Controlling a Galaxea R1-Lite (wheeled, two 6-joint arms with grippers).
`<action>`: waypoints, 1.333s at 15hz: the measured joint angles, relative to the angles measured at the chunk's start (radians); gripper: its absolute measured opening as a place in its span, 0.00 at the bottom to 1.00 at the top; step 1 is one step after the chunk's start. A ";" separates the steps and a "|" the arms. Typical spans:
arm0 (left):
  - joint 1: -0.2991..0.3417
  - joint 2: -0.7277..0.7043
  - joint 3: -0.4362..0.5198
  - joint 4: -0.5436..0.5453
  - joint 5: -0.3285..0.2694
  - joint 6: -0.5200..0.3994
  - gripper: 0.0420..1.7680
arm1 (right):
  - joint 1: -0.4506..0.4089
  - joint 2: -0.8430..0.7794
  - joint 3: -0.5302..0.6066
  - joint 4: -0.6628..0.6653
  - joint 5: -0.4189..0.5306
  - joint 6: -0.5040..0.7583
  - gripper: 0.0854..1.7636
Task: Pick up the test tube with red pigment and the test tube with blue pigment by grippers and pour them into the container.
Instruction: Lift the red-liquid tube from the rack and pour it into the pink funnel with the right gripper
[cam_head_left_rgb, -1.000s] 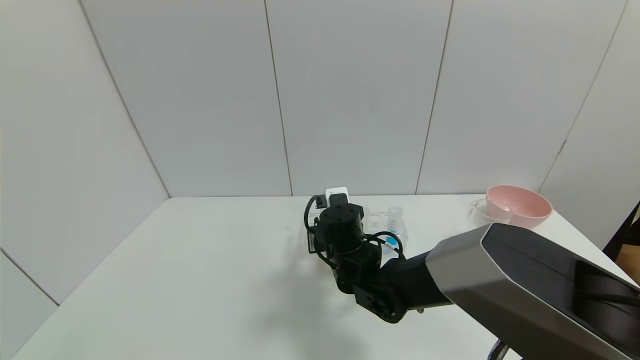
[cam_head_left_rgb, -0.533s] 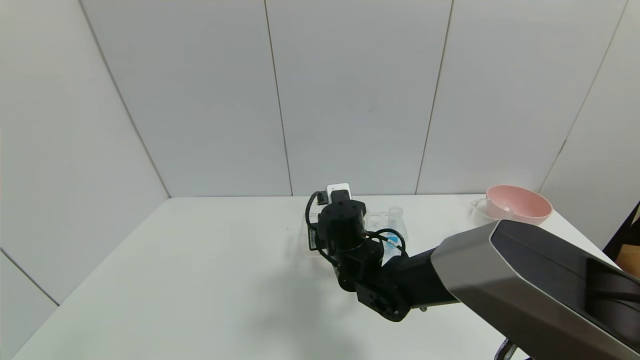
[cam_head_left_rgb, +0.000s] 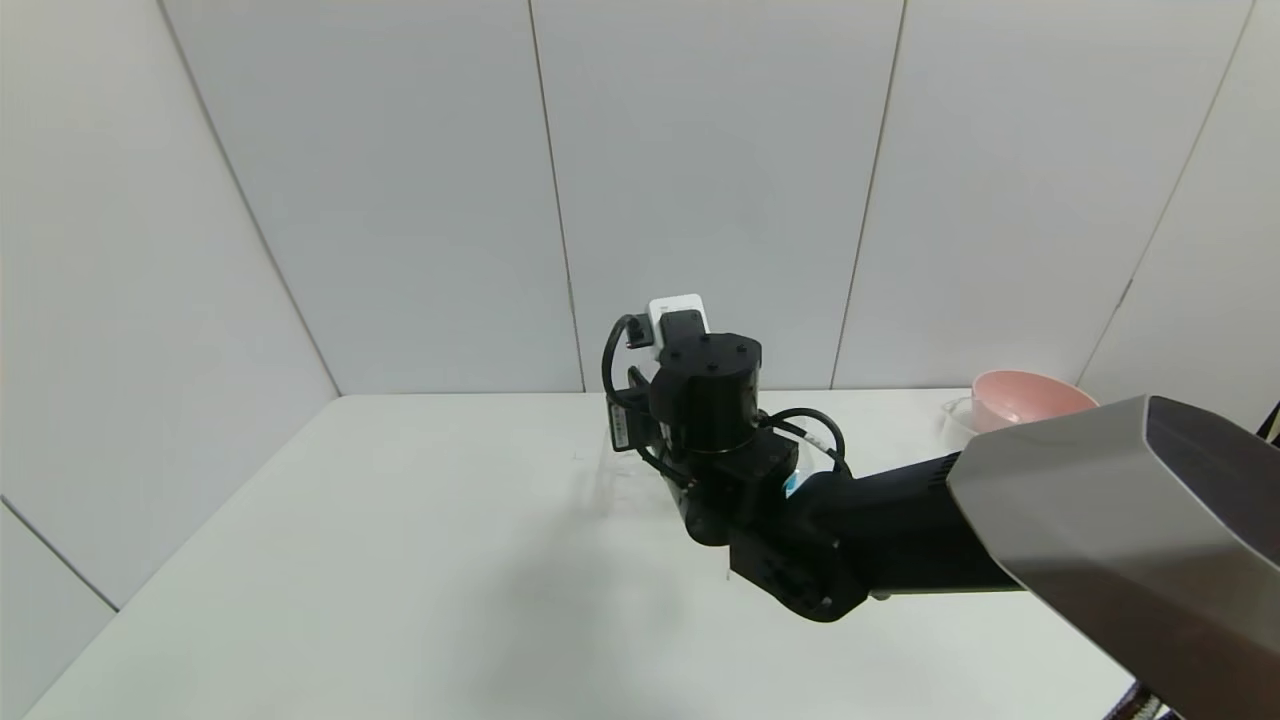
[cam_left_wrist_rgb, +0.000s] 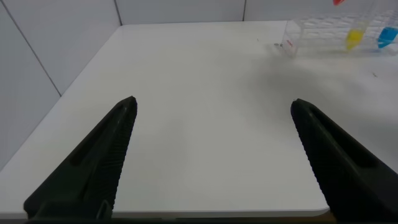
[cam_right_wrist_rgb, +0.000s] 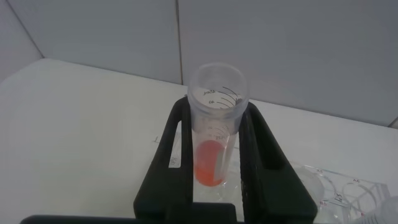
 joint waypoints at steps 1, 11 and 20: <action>0.000 0.000 0.000 0.000 0.000 0.000 1.00 | 0.000 -0.007 0.006 0.000 0.000 0.000 0.24; 0.000 0.000 0.000 0.000 0.000 0.000 1.00 | 0.012 -0.168 0.320 -0.024 0.047 0.001 0.24; 0.000 0.000 0.000 0.000 0.000 0.000 1.00 | -0.324 -0.658 0.964 -0.103 0.477 -0.004 0.24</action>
